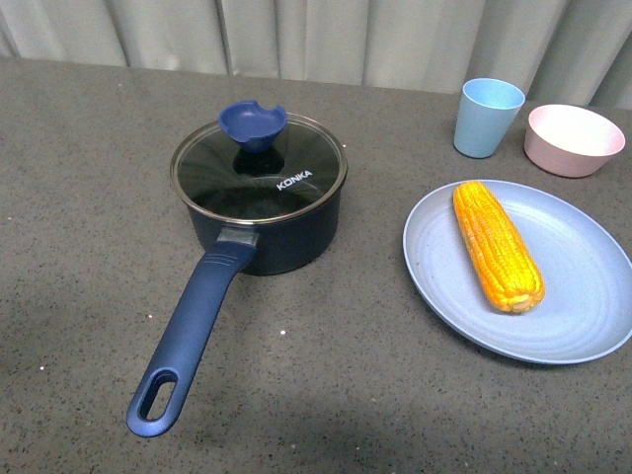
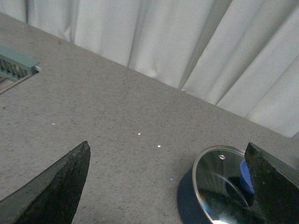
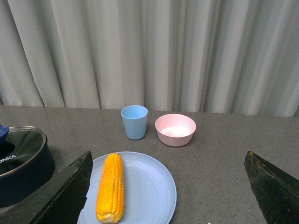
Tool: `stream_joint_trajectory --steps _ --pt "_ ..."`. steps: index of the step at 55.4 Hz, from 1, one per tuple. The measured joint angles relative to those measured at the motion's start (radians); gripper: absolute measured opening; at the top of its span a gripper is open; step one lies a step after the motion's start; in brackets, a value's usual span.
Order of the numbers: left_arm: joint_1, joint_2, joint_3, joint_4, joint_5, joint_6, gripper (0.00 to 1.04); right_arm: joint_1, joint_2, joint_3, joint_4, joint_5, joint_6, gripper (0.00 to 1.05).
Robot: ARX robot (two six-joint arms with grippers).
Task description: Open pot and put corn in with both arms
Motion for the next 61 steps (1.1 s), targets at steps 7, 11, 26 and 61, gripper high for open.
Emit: stream_joint_trajectory --steps 7,11,26,61 --pt "-0.058 0.248 0.152 0.056 0.047 -0.019 0.98 0.000 0.000 0.000 0.000 0.000 0.000 0.95" --pt "-0.084 0.335 0.225 0.059 0.083 -0.019 0.98 0.000 0.000 0.000 0.000 0.000 0.000 0.95" --pt "-0.134 0.554 0.444 0.000 0.212 0.039 0.98 0.000 0.000 0.000 0.000 0.000 0.000 0.95" --pt "-0.173 0.757 0.547 -0.004 0.290 0.177 0.98 0.000 0.000 0.000 0.000 0.000 0.000 0.95"
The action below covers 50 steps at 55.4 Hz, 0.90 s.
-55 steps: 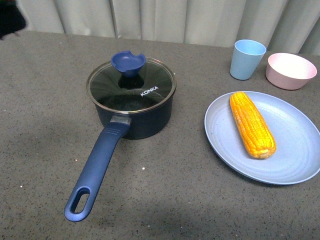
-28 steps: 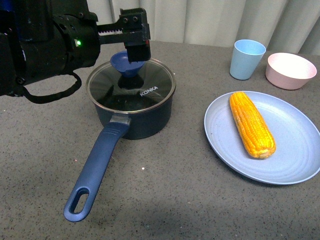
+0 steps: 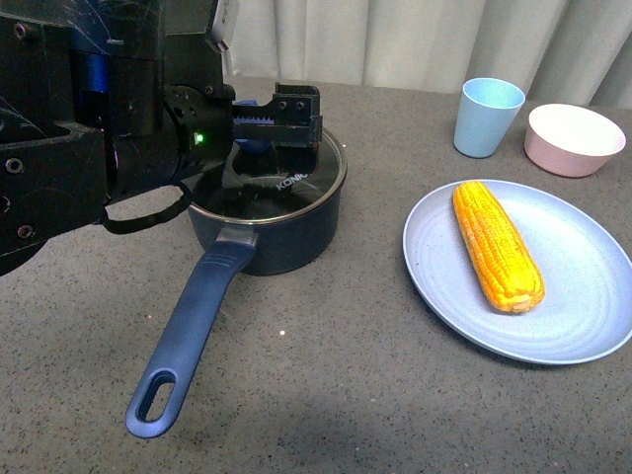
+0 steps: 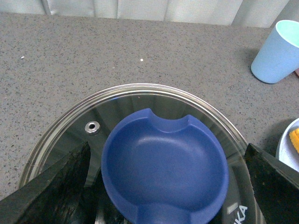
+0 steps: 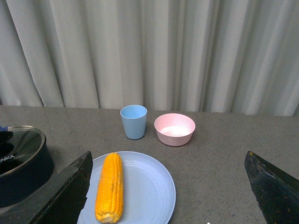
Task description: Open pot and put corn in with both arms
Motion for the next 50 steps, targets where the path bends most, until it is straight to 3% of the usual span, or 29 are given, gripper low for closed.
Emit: stream_joint_trajectory --steps 14,25,29,50 --pt "0.003 0.012 0.000 0.000 -0.001 0.008 0.97 0.000 0.000 0.000 0.000 0.000 0.000 0.95" --pt "0.004 0.012 0.000 0.003 0.010 0.005 0.66 0.000 0.000 0.000 0.000 0.000 0.000 0.95" --pt "0.003 0.010 0.000 0.003 0.016 -0.001 0.61 0.000 0.000 0.000 0.000 0.000 0.000 0.95" --pt "0.010 -0.151 -0.068 0.003 0.015 -0.045 0.58 0.000 0.000 0.000 0.000 0.000 0.000 0.95"
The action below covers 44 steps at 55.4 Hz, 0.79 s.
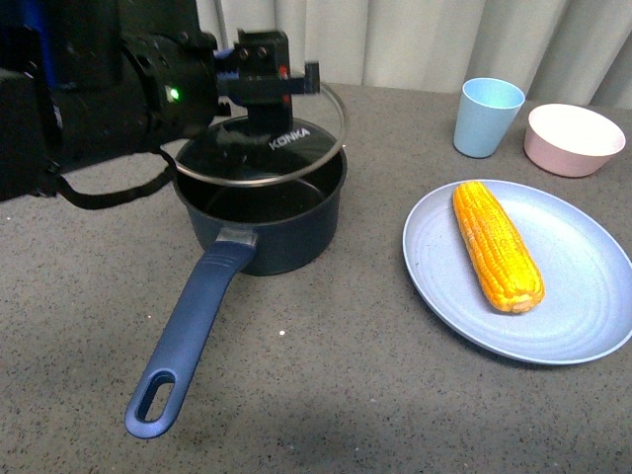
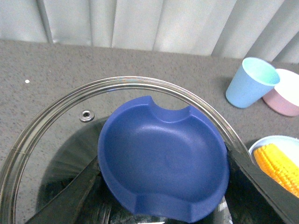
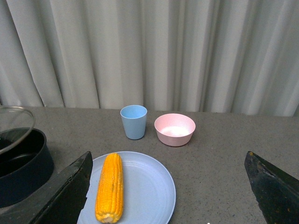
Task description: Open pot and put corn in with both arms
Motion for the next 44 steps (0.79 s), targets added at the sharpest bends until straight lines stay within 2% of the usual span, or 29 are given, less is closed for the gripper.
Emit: stream_joint_trajectory --steps 7,19,25,33,44 --pt "0.077 -0.074 -0.079 0.078 -0.008 0.003 0.58 0.000 0.000 0.000 0.000 0.000 0.000 0.95" --pt "0.323 -0.066 -0.187 0.174 0.032 -0.006 0.57 0.000 0.000 0.000 0.000 0.000 0.000 0.95" --pt "0.403 -0.030 -0.194 0.195 0.042 -0.015 0.57 0.000 0.000 0.000 0.000 0.000 0.000 0.95" --pt "0.454 0.039 -0.196 0.229 0.063 -0.040 0.57 0.000 0.000 0.000 0.000 0.000 0.000 0.95" --pt "0.450 0.131 -0.185 0.262 0.086 -0.087 0.57 0.000 0.000 0.000 0.000 0.000 0.000 0.95"
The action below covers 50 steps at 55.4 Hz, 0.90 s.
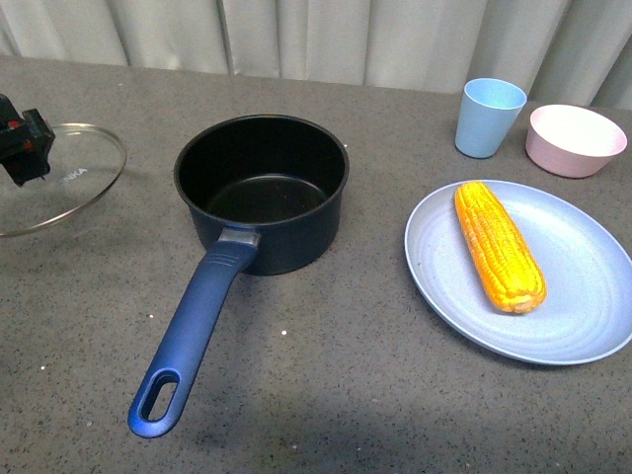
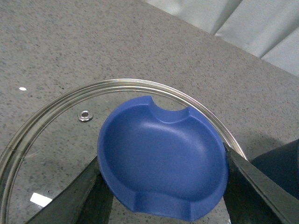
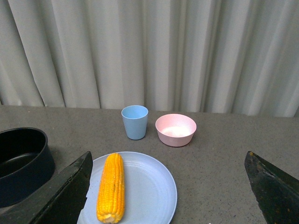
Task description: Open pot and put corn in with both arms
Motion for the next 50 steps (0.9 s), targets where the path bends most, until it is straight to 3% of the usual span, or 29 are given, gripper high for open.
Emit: stream_joint_trajectory --steps 50 --pt "-0.035 0.299 0.126 0.133 -0.063 0.019 0.57 0.000 0.000 0.000 0.000 0.000 0.000 0.95"
